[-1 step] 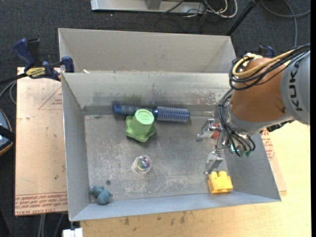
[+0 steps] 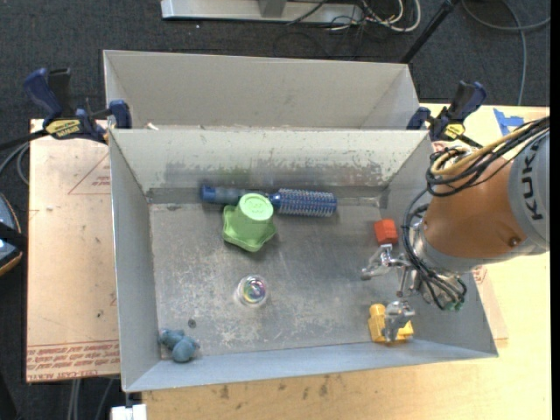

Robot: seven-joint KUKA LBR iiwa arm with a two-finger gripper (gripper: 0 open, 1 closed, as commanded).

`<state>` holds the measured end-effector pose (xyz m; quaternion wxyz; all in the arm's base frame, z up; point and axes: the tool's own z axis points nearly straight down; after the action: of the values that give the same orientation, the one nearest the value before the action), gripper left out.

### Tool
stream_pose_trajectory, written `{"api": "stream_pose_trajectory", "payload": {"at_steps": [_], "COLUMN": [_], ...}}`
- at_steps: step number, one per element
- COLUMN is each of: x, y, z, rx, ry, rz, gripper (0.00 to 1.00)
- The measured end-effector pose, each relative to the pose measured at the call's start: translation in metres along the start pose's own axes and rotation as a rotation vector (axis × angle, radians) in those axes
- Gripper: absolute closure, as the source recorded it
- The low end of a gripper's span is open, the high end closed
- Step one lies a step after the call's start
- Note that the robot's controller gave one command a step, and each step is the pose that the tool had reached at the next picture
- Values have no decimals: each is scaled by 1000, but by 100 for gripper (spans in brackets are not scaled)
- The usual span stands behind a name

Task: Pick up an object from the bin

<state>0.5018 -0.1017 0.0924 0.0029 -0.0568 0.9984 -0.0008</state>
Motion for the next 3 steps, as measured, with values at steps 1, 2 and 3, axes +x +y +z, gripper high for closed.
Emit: {"api": "stream_pose_trajectory", "payload": {"at_steps": [1,2,3], "x": [13,14,14], "y": [-15,-38,-20], "z": [-9,-15,15], "rx": [-3,-2,7], "ry": [5,3,-20], "rz": [-110,-92,-173], "gripper": [0,0,0]}}
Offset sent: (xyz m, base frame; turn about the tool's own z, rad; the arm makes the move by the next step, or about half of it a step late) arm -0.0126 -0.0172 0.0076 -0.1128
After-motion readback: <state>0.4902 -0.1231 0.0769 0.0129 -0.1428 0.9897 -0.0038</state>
